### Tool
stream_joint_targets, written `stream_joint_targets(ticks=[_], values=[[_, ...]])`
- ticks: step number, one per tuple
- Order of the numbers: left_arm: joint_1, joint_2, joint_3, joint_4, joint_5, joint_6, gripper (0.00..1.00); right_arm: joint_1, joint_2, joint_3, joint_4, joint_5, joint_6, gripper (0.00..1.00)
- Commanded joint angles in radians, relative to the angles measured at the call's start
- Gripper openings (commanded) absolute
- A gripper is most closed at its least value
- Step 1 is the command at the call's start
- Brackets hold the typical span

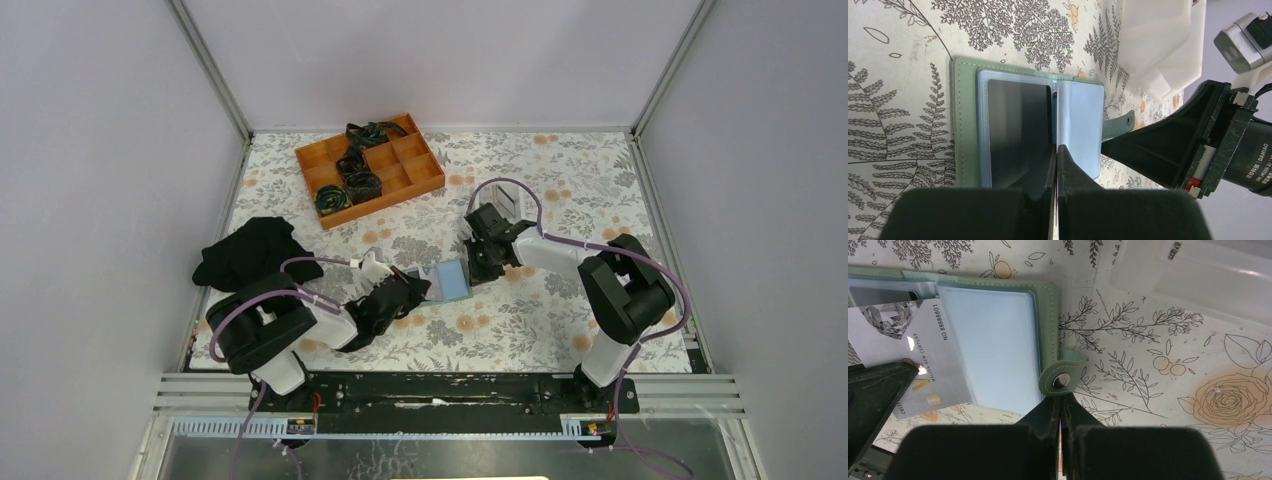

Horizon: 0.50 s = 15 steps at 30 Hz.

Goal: Put the credit cards into the card holder
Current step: Insert the credit card into the card holder.

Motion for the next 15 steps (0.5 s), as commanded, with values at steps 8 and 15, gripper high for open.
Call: stream_joint_targets(ticks=[8,15], values=[[-0.009,0.015,0.017,0.093,-0.017,-0.007,0.0,0.015,0.024,0.024,0.004,0.024,-0.009,0.0],[-0.008,-0.001,0.002,0.104,-0.02,-0.01,0.0,0.017,0.034,0.027,0.003,0.023,-0.009,0.0]])
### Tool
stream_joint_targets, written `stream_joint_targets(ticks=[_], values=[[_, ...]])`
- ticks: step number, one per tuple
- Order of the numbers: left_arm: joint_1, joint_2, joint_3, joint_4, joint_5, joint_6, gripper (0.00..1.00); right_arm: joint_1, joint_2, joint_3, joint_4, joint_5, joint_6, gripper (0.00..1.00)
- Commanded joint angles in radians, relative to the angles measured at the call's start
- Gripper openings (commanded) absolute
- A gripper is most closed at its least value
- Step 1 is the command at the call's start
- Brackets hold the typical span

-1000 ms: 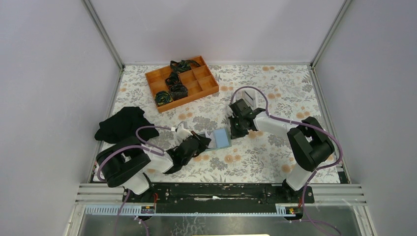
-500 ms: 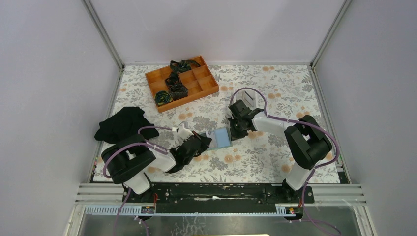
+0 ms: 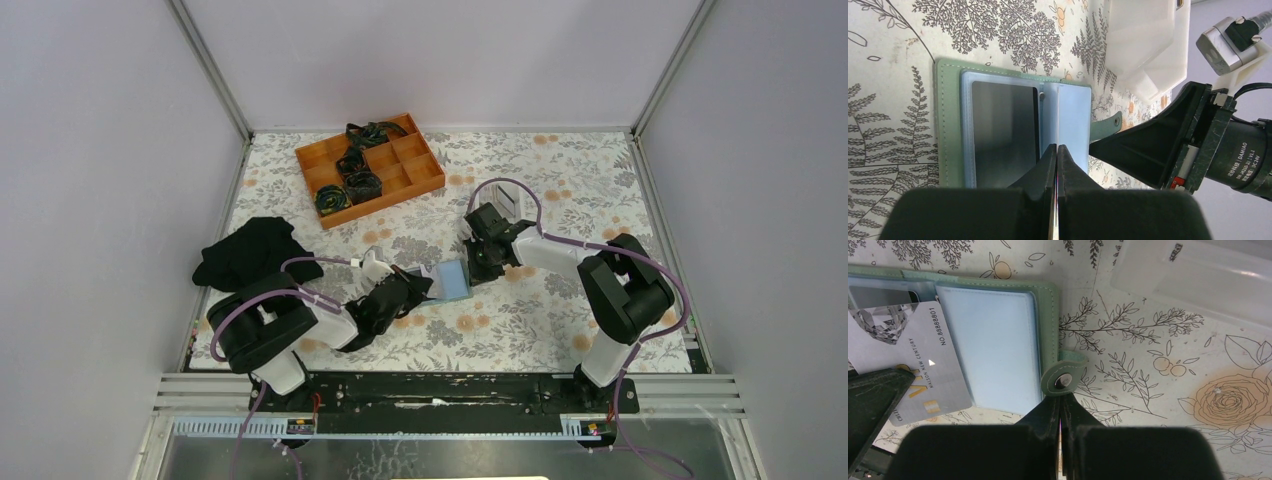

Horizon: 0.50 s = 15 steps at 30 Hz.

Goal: Put the credit cards into the card holder
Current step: Insert the credit card into the card holder.

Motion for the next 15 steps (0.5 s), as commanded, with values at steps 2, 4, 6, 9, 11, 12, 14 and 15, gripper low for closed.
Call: stream_joint_targets(ticks=[2,4,6,9,11,12,14,15], values=[[-0.008,-0.001,-0.004,0.075,-0.022,-0.003,0.0,0.019,0.027,0.026,0.0,0.024,-0.009,0.0],[-0.009,0.009,0.0,0.078,-0.019,-0.002,0.0,0.018,0.027,0.028,-0.002,0.024,-0.01,0.0],[-0.008,0.017,0.003,0.08,-0.019,-0.002,0.0,0.018,0.027,0.029,-0.005,0.026,-0.011,0.0],[-0.008,0.021,0.001,0.085,-0.023,0.001,0.0,0.02,0.027,0.028,-0.005,0.026,-0.012,0.0],[-0.009,0.019,-0.006,0.082,-0.028,0.001,0.0,0.02,0.027,0.027,-0.005,0.026,-0.011,0.0],[-0.008,0.017,-0.011,0.081,-0.03,0.001,0.0,0.02,0.028,0.026,-0.005,0.025,-0.012,0.0],[-0.009,0.01,-0.023,0.081,-0.038,-0.003,0.0,0.02,0.03,0.027,-0.004,0.024,-0.011,0.0],[-0.009,0.006,-0.028,0.081,-0.042,-0.004,0.0,0.02,0.031,0.026,-0.002,0.023,-0.011,0.0]])
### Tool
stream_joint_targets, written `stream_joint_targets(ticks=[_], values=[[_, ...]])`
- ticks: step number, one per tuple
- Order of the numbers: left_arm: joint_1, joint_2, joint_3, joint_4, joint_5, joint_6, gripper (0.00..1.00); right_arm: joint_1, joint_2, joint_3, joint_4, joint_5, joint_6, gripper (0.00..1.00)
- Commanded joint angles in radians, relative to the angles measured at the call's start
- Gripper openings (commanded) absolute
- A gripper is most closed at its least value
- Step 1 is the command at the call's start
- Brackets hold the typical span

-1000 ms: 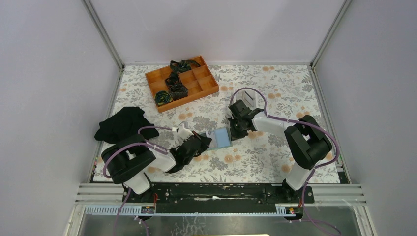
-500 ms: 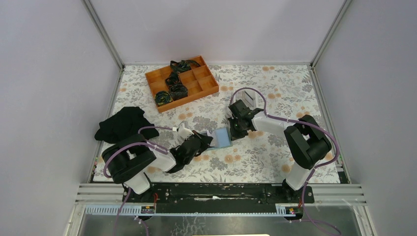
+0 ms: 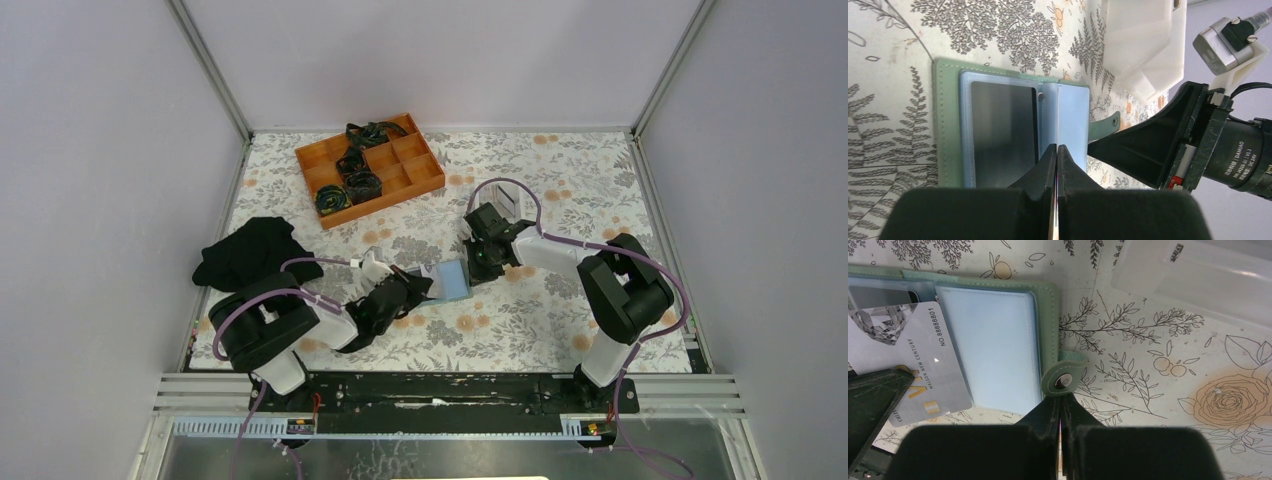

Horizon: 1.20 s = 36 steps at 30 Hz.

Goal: Put the credit cards into the card holder
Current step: Insert the credit card into the card holder.

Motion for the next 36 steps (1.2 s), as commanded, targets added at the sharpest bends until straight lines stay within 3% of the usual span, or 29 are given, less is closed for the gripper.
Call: stream_joint_targets(ticks=[1,36], values=[[-0.009,-0.007,-0.029,0.043,-0.044,-0.005,0.0,0.018,0.031,0.024,0.002,0.022,-0.011,0.0],[-0.008,0.06,-0.029,0.121,-0.024,-0.012,0.0,0.025,0.045,0.03,0.0,0.021,-0.011,0.0]])
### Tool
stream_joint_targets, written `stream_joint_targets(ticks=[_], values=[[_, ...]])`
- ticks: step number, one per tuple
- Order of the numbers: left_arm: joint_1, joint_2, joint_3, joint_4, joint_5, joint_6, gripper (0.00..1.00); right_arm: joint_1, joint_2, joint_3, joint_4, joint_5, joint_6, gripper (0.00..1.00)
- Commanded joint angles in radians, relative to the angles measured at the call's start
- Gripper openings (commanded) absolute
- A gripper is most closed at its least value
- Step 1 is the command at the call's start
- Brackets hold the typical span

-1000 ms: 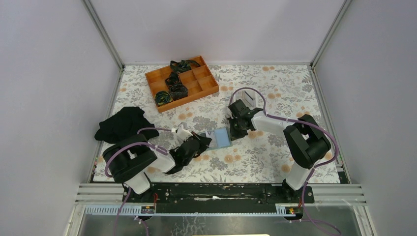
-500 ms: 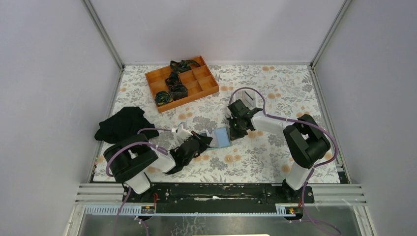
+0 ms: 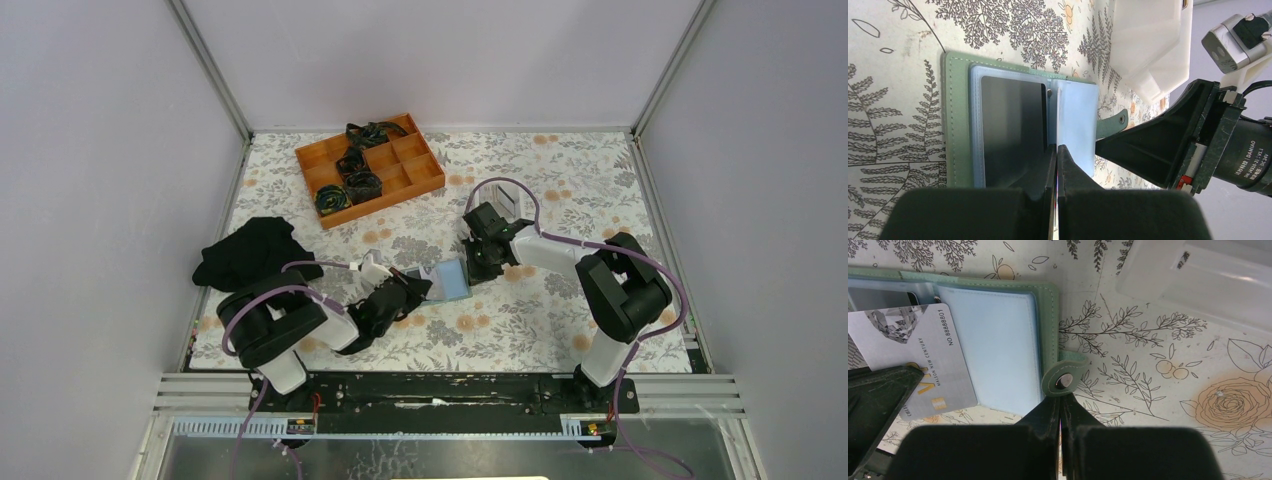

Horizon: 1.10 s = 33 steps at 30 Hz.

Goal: Put the credit cards into the card holder
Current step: Insert the credit card into the card holder.

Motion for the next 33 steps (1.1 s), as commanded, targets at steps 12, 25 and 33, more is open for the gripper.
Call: stream_joint_targets(ticks=[12,25,33], values=[[-0.009,0.073,0.02,0.096,-0.005,0.0,0.0,0.022,0.048,0.018,0.001,0.021,-0.015,0.0],[-0.019,0.092,0.0,0.076,-0.028,0.006,0.0,0.023,0.054,0.023,-0.009,0.025,-0.023,0.0],[-0.042,0.063,0.042,-0.13,-0.09,-0.003,0.0,0.023,0.058,0.025,-0.012,0.027,-0.026,0.0]])
